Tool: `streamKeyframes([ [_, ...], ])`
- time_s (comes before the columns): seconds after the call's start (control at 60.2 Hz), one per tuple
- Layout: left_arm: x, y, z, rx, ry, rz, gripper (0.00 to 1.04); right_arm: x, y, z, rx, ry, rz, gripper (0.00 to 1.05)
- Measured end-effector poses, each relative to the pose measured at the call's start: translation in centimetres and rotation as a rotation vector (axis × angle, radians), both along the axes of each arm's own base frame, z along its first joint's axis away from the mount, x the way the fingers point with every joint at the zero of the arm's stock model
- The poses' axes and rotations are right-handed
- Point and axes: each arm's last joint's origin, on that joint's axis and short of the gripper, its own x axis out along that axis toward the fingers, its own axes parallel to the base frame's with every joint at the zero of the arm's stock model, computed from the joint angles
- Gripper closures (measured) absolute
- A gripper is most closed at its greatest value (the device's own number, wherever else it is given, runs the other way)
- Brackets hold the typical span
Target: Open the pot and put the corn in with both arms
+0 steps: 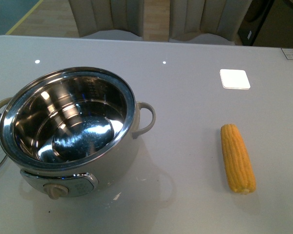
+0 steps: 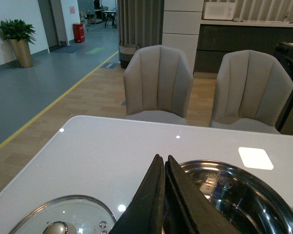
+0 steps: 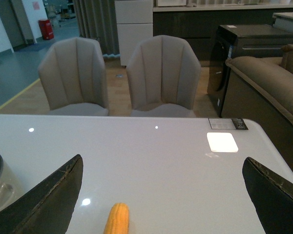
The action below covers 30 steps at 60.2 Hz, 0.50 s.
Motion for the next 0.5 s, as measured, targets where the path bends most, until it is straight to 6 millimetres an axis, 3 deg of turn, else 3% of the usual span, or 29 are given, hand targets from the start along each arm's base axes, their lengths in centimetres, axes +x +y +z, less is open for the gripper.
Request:
streamKeyframes([
  [0.499, -1.7, 0.0, -0.3, 0.000, 0.008, 0.000, 1.01, 0.0, 0.0, 0.0, 0.000, 0.000, 0.000, 0.09],
])
